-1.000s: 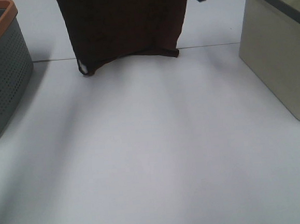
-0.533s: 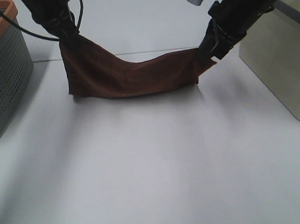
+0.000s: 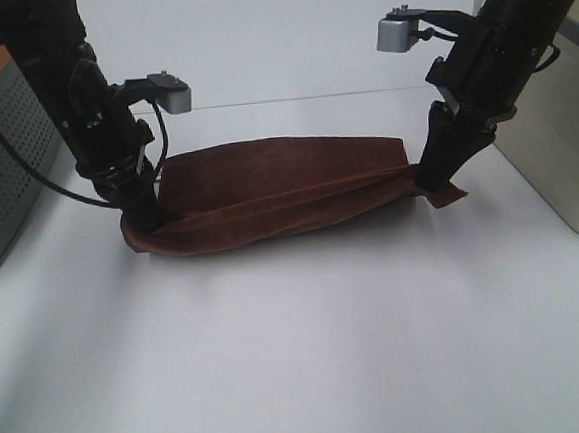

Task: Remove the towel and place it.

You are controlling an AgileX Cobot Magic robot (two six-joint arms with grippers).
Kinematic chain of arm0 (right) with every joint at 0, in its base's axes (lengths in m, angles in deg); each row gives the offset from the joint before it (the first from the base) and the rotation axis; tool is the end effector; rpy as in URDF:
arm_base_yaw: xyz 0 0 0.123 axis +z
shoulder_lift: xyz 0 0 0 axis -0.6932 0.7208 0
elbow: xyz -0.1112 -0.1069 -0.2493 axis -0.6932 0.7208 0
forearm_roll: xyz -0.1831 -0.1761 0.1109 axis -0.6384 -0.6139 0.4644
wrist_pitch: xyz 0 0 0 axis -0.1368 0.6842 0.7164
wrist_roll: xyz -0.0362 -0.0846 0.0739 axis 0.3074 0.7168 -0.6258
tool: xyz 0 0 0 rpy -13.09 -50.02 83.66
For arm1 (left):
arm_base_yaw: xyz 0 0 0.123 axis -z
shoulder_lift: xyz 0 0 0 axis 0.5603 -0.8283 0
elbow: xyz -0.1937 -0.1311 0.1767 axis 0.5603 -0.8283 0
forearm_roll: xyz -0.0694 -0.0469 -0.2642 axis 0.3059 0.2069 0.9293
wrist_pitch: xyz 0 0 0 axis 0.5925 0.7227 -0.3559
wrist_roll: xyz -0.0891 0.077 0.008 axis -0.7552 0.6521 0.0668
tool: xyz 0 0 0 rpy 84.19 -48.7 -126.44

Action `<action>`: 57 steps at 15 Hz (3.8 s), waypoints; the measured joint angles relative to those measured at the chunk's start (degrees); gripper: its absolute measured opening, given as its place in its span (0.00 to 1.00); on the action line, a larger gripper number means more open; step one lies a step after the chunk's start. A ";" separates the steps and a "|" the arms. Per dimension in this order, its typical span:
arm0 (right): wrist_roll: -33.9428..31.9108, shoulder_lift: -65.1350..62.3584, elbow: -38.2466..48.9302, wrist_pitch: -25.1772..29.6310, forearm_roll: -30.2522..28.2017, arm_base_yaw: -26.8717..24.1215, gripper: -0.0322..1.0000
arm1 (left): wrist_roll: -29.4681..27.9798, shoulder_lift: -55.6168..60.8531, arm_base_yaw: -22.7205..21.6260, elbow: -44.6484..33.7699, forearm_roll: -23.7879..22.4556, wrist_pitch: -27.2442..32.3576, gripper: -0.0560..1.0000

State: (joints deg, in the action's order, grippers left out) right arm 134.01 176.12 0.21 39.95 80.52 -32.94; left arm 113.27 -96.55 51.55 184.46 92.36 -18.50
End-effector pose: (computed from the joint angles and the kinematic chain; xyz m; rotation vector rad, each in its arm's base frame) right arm 0.3940 0.1236 0.1801 -1.3414 2.5395 0.5197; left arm 0.4271 -0.1700 0.1289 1.5846 2.6408 -0.4533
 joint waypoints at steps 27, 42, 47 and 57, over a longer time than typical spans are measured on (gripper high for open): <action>-23.03 2.58 11.29 -0.11 2.46 0.06 0.64 | -10.66 0.00 0.17 -8.77 1.49 -0.11 0.69; -51.68 -5.67 -16.16 0.11 -1.72 0.06 0.64 | -42.46 23.49 0.17 2.41 -3.44 0.17 0.74; -62.51 -9.97 -27.33 0.34 -22.17 -0.80 0.64 | -51.22 30.31 -2.64 3.27 -22.52 0.29 0.74; -59.53 -17.19 -19.37 0.34 -23.84 -17.42 0.64 | -44.23 32.54 -26.93 3.27 -15.36 0.34 0.74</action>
State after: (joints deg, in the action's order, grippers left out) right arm 74.48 158.93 -19.16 40.30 56.68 -50.36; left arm 69.04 -64.01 24.62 187.72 77.00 -18.15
